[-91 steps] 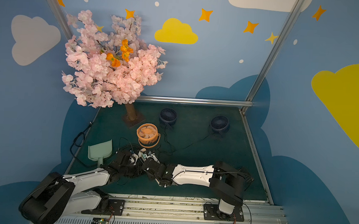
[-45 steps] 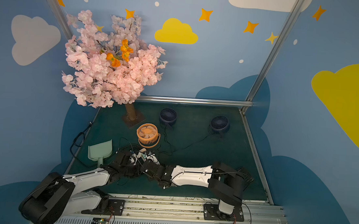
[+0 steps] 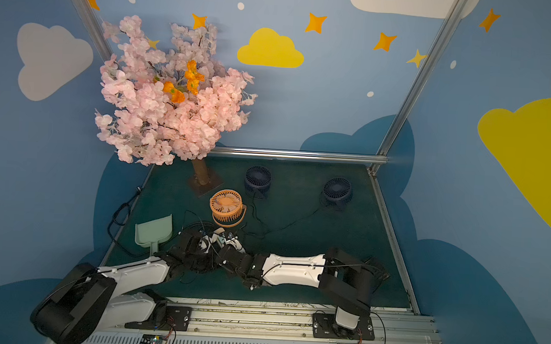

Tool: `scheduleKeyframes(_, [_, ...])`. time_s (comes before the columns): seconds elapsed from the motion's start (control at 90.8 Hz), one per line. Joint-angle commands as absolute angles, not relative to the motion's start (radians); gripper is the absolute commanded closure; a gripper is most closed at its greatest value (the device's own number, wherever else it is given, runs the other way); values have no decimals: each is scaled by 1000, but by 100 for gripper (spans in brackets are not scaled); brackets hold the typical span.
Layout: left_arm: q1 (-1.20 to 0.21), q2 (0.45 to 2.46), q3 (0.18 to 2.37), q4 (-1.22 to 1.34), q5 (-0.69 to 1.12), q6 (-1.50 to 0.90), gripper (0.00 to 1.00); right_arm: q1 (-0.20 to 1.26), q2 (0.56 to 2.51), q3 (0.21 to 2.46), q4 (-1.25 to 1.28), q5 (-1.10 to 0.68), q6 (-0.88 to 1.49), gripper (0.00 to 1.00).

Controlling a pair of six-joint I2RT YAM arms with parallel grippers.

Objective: Plug the desk fan into the power strip
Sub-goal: Insert the plug into the socket.

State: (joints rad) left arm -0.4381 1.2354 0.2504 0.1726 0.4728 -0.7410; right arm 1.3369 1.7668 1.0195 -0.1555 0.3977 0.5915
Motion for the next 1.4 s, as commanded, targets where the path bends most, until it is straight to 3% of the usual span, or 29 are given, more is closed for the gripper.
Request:
scheduleKeyframes(0.0, [-462,1274,290,262,499,-694,81,1386,2049,881,-718,11,652,100])
scheduleKeyframes(0.275, [-462,1296,301,270,522,-680,81,1371,2040,894,-717,6,600,100])
scheduleKeyframes(0.474, [-463,1284,300,269,518,-671,81,1360,1932,847,-708,13,603,100])
scheduleKeyframes(0.793, [-462,1201,307,161,486,-640,79,1242,1832,1098,-744,158,519,100])
scheduleKeyframes(1.013, [-460,1073,305,19,402,-606,64,1222,1845,1190,-704,165,489,100])
scheduleKeyframes(1.068, [-458,1040,302,-18,382,-599,62,1220,1837,1207,-710,173,482,83])
scheduleKeyframes(1.189, [-457,965,295,-79,342,-588,57,1218,1804,1242,-709,183,478,55])
scheduleKeyframes(1.388, [-451,870,299,-150,306,-576,49,1225,1717,1274,-692,181,466,28])
